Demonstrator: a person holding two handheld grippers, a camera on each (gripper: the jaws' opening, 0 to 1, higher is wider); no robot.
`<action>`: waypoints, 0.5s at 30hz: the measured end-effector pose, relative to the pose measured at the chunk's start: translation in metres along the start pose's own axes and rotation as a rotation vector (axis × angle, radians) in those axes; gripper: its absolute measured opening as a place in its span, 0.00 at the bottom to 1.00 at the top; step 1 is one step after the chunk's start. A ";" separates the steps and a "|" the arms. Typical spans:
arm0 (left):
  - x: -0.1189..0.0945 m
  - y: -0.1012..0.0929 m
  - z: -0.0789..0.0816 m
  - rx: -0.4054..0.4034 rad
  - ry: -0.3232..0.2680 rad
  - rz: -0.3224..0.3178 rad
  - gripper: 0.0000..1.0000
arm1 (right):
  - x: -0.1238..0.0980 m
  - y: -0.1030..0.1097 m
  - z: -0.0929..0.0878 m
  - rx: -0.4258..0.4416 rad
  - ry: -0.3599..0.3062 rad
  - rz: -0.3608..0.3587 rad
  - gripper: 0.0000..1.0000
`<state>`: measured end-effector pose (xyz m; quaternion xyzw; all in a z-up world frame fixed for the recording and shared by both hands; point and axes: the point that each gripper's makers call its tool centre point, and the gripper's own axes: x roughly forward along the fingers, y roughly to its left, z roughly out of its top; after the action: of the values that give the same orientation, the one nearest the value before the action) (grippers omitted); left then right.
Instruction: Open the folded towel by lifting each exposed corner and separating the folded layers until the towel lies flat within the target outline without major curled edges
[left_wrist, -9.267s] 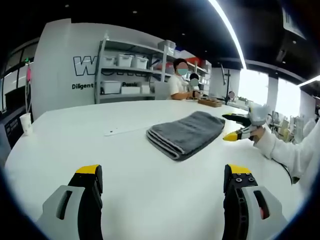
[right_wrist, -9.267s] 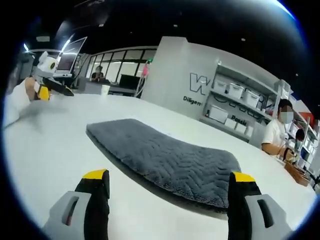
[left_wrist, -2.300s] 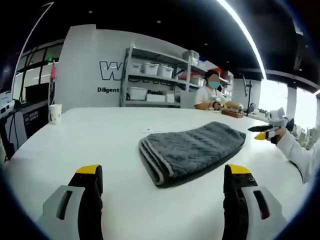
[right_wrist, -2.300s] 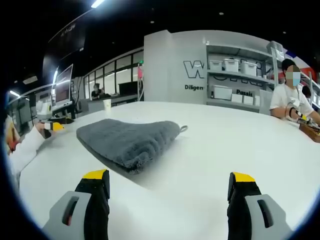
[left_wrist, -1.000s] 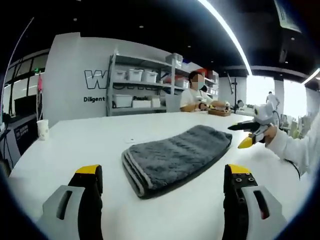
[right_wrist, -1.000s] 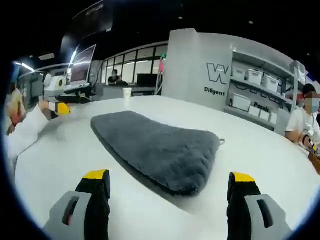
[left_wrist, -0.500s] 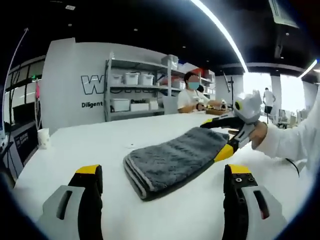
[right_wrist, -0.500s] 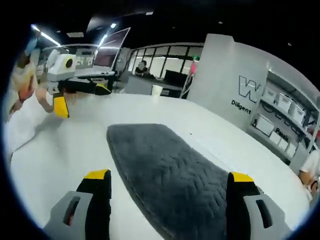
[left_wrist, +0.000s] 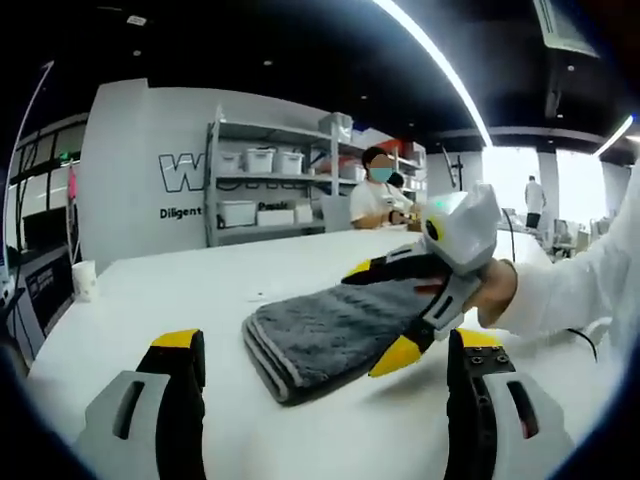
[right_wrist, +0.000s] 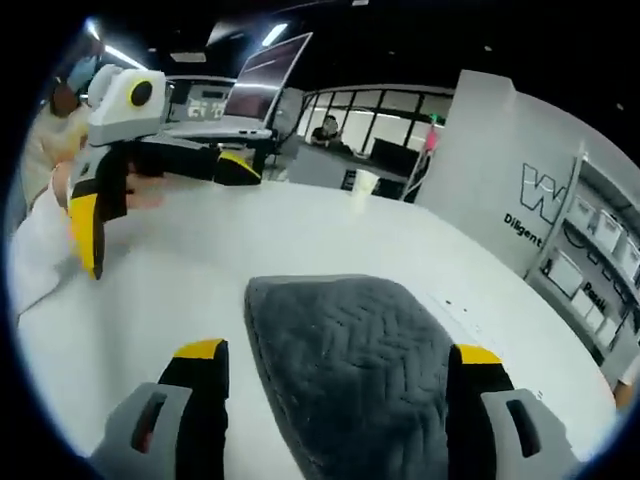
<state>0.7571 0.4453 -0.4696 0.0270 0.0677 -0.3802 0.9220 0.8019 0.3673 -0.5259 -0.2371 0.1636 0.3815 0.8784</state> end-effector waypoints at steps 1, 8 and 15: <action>0.000 -0.001 0.000 0.000 0.001 0.000 1.00 | 0.003 0.001 0.001 -0.003 -0.002 0.005 0.88; -0.001 -0.002 0.002 0.000 -0.006 -0.002 1.00 | 0.018 0.012 0.006 -0.043 -0.016 0.052 0.77; -0.002 -0.002 0.003 0.003 -0.008 -0.001 1.00 | 0.028 0.018 0.008 -0.061 -0.022 0.072 0.72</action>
<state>0.7551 0.4451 -0.4661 0.0269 0.0634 -0.3807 0.9221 0.8077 0.3989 -0.5381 -0.2538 0.1507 0.4200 0.8582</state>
